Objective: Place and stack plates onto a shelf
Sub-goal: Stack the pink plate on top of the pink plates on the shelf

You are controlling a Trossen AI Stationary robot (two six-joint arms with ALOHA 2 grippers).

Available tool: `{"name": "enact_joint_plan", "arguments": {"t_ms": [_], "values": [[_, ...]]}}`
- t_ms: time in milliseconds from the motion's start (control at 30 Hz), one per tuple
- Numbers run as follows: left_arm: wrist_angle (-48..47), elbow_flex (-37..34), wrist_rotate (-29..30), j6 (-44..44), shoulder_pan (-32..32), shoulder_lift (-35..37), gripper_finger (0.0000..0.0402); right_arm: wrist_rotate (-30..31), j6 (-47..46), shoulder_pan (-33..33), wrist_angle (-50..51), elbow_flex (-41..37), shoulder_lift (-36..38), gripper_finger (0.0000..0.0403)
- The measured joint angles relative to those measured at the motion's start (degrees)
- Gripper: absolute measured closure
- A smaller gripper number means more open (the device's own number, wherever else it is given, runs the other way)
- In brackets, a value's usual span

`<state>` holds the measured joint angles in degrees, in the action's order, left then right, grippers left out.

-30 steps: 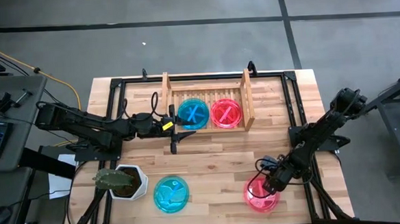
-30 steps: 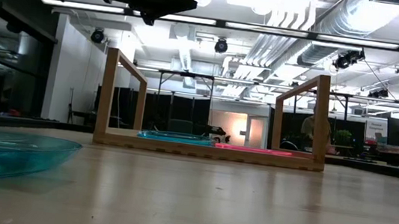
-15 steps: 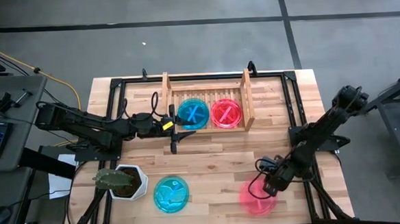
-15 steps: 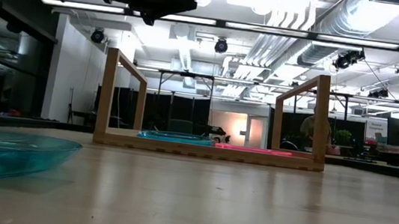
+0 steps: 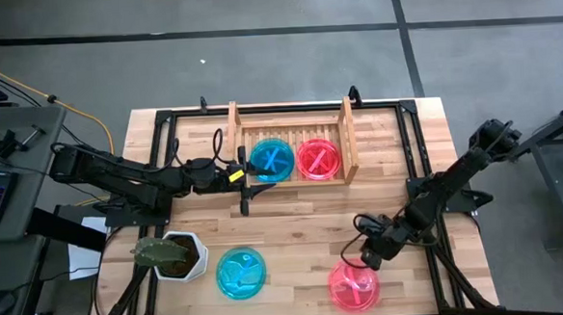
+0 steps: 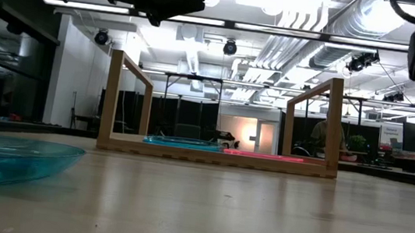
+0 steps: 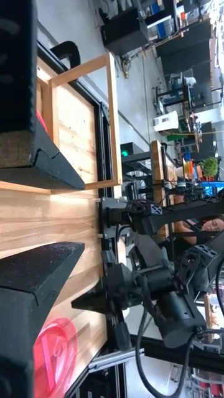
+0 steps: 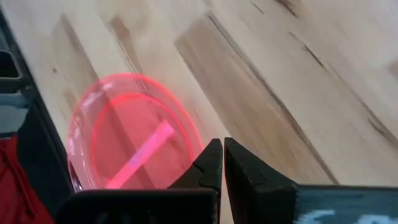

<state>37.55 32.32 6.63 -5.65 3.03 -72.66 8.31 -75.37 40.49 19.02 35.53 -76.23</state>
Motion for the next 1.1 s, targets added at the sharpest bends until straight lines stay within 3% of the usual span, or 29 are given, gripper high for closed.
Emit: {"name": "enact_joint_plan", "arguments": {"t_ms": [133, 233, 433, 567, 667, 800, 933, 1100], "values": [[-0.02, 0.00, 0.00, -0.04, 0.00, 0.00, 0.0268, -1.21, -7.61, 3.73, 3.46, -0.04, 0.04, 0.0388], [-0.81, 0.00, -0.50, 2.19, 0.04, 0.00, 0.0268, -0.69, -16.76, 8.67, 2.52, -1.74, 0.07, 0.0355], [0.49, 0.02, -7.94, 4.72, 0.60, -0.08, 0.0268, 9.10, -29.58, 17.25, -9.21, -5.51, 0.07, 0.0271], [0.87, 1.88, -7.03, 3.19, 4.07, -2.01, 0.0277, 10.15, -34.98, 19.61, -9.76, -6.51, 0.11, 0.0236], [-2.46, 6.32, -3.65, -0.97, 8.20, -7.21, 0.0311, 10.15, -36.95, 20.08, -9.58, -6.51, 0.09, 0.0228], [-8.51, 15.64, -3.17, -8.56, 12.07, -18.03, 0.0386, 10.19, -37.05, 19.89, -9.44, -6.51, 0.07, 0.0226], [-16.48, 26.35, -3.20, -12.00, 12.92, -28.43, 0.0390, 10.22, -37.21, 19.89, -9.51, -6.51, 0.07, 0.0226], [-20.03, 35.91, -11.15, -13.54, 12.94, -38.63, 0.0399, 10.39, -38.24, 19.95, -9.94, -6.51, -0.37, 0.0226]]}}
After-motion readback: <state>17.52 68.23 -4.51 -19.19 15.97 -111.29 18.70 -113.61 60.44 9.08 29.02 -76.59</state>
